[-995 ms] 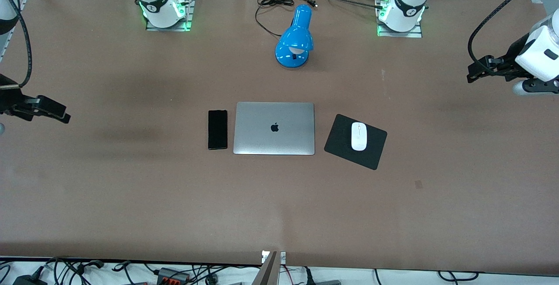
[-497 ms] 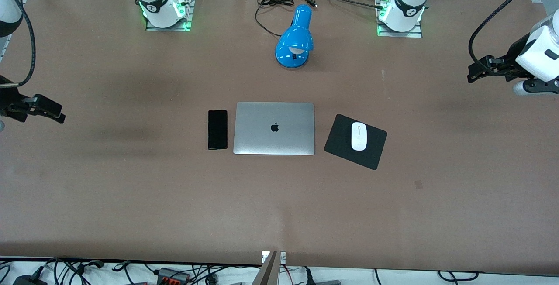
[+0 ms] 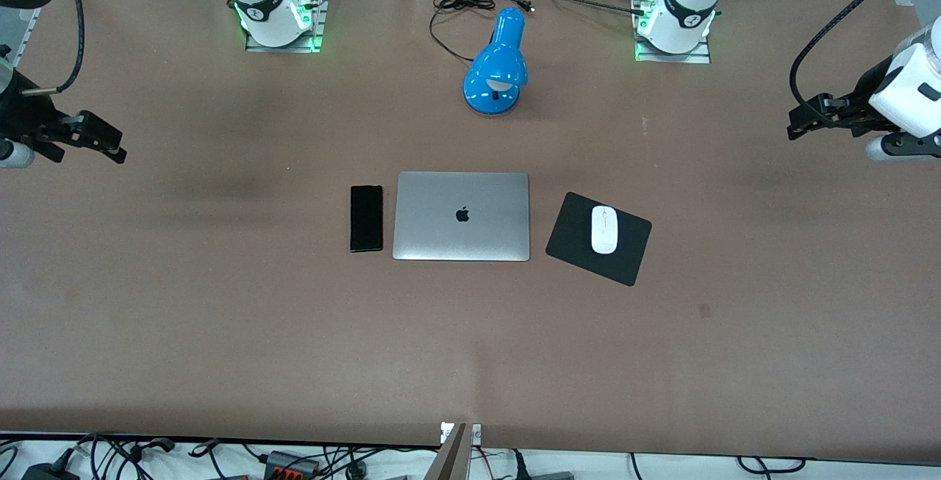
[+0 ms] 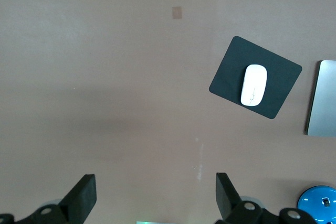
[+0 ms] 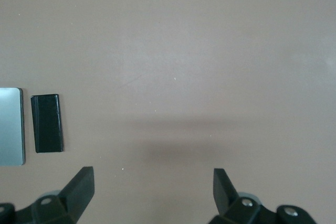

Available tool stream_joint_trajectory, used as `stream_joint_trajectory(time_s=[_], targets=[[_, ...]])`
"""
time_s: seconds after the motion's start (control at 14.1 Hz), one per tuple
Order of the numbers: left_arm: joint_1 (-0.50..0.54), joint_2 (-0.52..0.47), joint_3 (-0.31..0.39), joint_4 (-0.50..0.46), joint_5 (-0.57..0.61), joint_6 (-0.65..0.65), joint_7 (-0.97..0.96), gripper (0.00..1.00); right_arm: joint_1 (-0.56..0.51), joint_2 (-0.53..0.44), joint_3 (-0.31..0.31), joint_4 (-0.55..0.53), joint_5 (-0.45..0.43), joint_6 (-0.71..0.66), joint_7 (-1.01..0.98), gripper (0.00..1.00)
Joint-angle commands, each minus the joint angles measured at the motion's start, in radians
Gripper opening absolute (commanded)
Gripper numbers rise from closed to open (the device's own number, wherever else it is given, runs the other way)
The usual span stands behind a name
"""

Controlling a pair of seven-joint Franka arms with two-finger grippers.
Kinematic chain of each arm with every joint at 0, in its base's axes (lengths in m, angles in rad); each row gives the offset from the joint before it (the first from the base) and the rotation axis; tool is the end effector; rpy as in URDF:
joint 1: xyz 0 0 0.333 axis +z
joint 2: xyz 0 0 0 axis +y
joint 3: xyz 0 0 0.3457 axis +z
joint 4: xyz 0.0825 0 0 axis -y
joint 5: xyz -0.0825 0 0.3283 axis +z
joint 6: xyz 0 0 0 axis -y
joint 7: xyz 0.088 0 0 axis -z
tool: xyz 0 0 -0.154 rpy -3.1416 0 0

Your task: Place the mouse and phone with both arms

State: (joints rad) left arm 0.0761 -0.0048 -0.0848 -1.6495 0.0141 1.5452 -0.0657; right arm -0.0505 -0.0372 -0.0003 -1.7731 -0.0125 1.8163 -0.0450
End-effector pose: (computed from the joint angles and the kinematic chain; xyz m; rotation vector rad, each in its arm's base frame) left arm 0.4866 -0.0021 0.5752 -3.1183 -0.0884 0.1544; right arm 0.5063 -0.0273 0.5625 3.1230 -0.0051 0.1246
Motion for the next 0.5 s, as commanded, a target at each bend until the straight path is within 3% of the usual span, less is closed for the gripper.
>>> stream_joint_trajectory(time_s=[0.0, 0.43], targets=[[-0.001, 0.002, 0.005, 0.01, 0.001, -0.002, 0.02, 1.0, -0.008, -0.006, 0.005, -0.002, -0.009, -0.003, -0.018, 1.0], [-0.001, 0.003, 0.007, 0.013, -0.003, 0.0, 0.021, 1.0, -0.015, -0.009, 0.002, 0.008, -0.003, -0.072, -0.019, 1.0]])
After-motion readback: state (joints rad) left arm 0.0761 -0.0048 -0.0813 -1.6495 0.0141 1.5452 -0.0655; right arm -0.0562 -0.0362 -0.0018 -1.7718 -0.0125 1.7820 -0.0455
